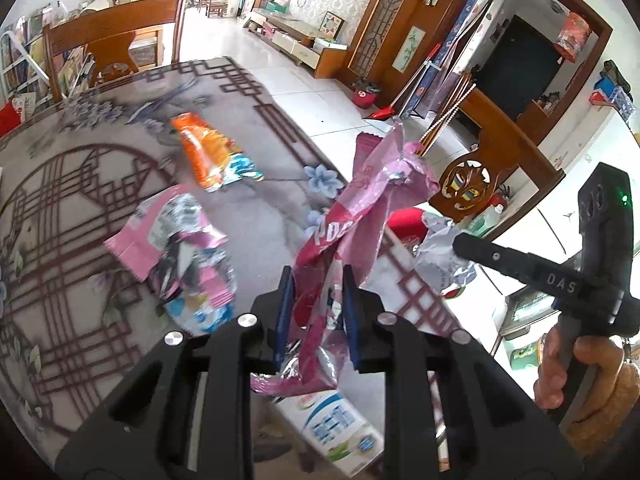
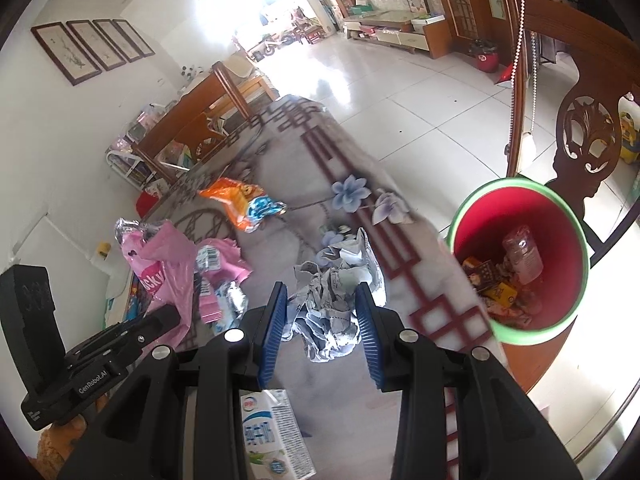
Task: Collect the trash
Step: 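Carry the pink wrapper and crumpled foil with both tools over the red bucket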
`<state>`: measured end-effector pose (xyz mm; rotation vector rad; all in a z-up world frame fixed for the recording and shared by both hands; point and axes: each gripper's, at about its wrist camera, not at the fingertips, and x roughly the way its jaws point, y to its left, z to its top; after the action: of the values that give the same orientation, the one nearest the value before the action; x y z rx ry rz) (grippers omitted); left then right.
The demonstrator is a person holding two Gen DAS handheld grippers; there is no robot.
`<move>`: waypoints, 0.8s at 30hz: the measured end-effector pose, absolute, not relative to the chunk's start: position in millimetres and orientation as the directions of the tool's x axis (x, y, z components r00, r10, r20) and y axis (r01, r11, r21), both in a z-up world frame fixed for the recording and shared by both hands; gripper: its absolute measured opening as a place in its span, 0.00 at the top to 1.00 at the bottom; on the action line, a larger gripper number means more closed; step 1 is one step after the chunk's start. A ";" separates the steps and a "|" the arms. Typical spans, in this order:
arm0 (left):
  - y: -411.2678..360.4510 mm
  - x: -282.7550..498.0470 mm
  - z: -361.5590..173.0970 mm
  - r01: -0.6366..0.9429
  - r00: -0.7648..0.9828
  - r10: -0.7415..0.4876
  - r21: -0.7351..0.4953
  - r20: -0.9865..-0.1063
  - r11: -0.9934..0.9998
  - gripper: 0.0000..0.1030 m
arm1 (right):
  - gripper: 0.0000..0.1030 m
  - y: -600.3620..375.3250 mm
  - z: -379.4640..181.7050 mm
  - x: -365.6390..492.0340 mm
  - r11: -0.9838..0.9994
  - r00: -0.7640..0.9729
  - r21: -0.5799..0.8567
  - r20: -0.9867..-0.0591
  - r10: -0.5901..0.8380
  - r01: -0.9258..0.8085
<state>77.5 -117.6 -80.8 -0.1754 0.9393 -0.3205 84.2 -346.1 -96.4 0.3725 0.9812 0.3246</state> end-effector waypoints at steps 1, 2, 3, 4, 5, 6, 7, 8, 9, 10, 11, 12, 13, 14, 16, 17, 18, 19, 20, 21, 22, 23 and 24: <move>-121.1 80.0 -81.1 0.195 0.548 -0.347 -0.287 -0.762 0.938 0.78 | 0.67 -351.2 -97.0 86.4 0.890 0.517 0.446 -0.742 0.427 -0.096; -126.9 82.9 -81.1 0.197 0.547 -0.349 -0.289 -0.761 0.937 0.78 | 0.67 -356.5 -97.7 88.8 0.891 0.516 0.445 -0.744 0.425 -0.092; -132.6 85.8 -81.5 0.199 0.546 -0.352 -0.290 -0.760 0.936 0.78 | 0.67 -360.6 -98.5 91.2 0.891 0.515 0.445 -0.745 0.424 -0.090; -137.3 87.8 -81.3 0.201 0.545 -0.353 -0.290 -0.760 0.936 0.78 | 0.67 -366.5 -99.1 93.8 0.891 0.516 0.446 -0.745 0.423 -0.087; -142.0 89.8 -81.7 0.202 0.544 -0.354 -0.290 -0.761 0.935 0.78 | 0.67 -372.7 -99.4 96.7 0.891 0.517 0.446 -0.745 0.422 -0.085; -146.6 92.7 -81.7 0.204 0.543 -0.355 -0.291 -0.761 0.935 0.78 | 0.67 -377.8 -99.8 99.0 0.890 0.518 0.447 -0.744 0.422 -0.083; -152.9 96.0 -81.7 0.206 0.541 -0.357 -0.291 -0.761 0.934 0.78 | 0.67 -382.2 -100.0 101.1 0.890 0.519 0.449 -0.743 0.422 -0.081; -158.3 98.5 -81.7 0.208 0.541 -0.358 -0.291 -0.761 0.934 0.78 | 0.67 -387.0 -99.7 103.1 0.890 0.520 0.450 -0.743 0.422 -0.080; -163.2 101.4 -81.5 0.209 0.541 -0.359 -0.292 -0.760 0.933 0.78 | 0.67 -392.2 -99.7 105.3 0.890 0.521 0.450 -0.742 0.421 -0.078; -169.4 104.6 -81.1 0.211 0.543 -0.361 -0.293 -0.759 0.933 0.78 | 0.67 -399.8 -100.0 108.5 0.889 0.522 0.451 -0.742 0.421 -0.075; -175.3 107.5 -80.5 0.213 0.543 -0.363 -0.294 -0.757 0.932 0.78 | 0.67 -404.6 -100.2 110.7 0.889 0.523 0.452 -0.742 0.420 -0.073; -181.7 110.6 -80.0 0.216 0.542 -0.366 -0.295 -0.756 0.931 0.78 | 0.67 -409.5 -100.4 112.6 0.889 0.524 0.452 -0.742 0.419 -0.070; -187.6 113.2 -79.7 0.220 0.541 -0.369 -0.296 -0.756 0.930 0.78 | 0.67 -416.3 -101.3 114.7 0.889 0.525 0.453 -0.742 0.417 -0.065; -194.4 115.4 -79.4 0.224 0.540 -0.372 -0.297 -0.755 0.928 0.78 | 0.67 -423.4 -102.3 116.6 0.889 0.525 0.454 -0.743 0.414 -0.059; -210.2 120.9 -79.6 0.237 0.534 -0.379 -0.297 -0.756 0.925 0.78 | 0.67 -438.0 -104.7 120.4 0.888 0.527 0.457 -0.744 0.409 -0.044; -215.7 122.9 -80.2 0.243 0.530 -0.382 -0.296 -0.757 0.924 0.78 | 0.67 -444.1 -105.0 121.1 0.888 0.529 0.458 -0.745 0.407 -0.037; -222.4 125.4 -81.1 0.251 0.525 -0.387 -0.296 -0.758 0.922 0.78 | 0.67 -449.2 -105.8 121.7 0.888 0.530 0.460 -0.745 0.405 -0.032; -227.6 126.5 -81.5 0.256 0.521 -0.389 -0.295 -0.760 0.920 0.78 | 0.67 -456.8 -106.9 122.4 0.887 0.532 0.461 -0.746 0.401 -0.023; -235.7 128.9 -82.8 0.264 0.514 -0.392 -0.294 -0.763 0.918 0.78 | 0.67 -463.4 -107.8 122.9 0.887 0.533 0.462 -0.747 0.398 -0.015; -241.0 130.3 -84.0 0.270 0.509 -0.395 -0.294 -0.765 0.917 0.78 | 0.67 -468.1 -108.7 122.6 0.886 0.535 0.463 -0.747 0.395 -0.009; -249.8 133.0 -85.8 0.278 0.501 -0.400 -0.295 -0.768 0.914 0.78 | 0.67 -477.1 -110.2 122.9 0.886 0.538 0.464 -0.748 0.390 0.003; -255.4 135.2 -87.2 0.284 0.495 -0.404 -0.296 -0.770 0.912 0.78 | 0.67 -483.4 -111.1 123.3 0.885 0.539 0.465 -0.748 0.386 0.012; -260.6 137.9 -88.4 0.290 0.488 -0.408 -0.298 -0.771 0.910 0.78 | 0.67 -489.2 -112.0 123.8 0.885 0.541 0.466 -0.749 0.382 0.019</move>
<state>137.9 -260.6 -88.4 -0.1339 0.9727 -0.4256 123.8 -489.2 -112.0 0.4527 0.9840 0.2246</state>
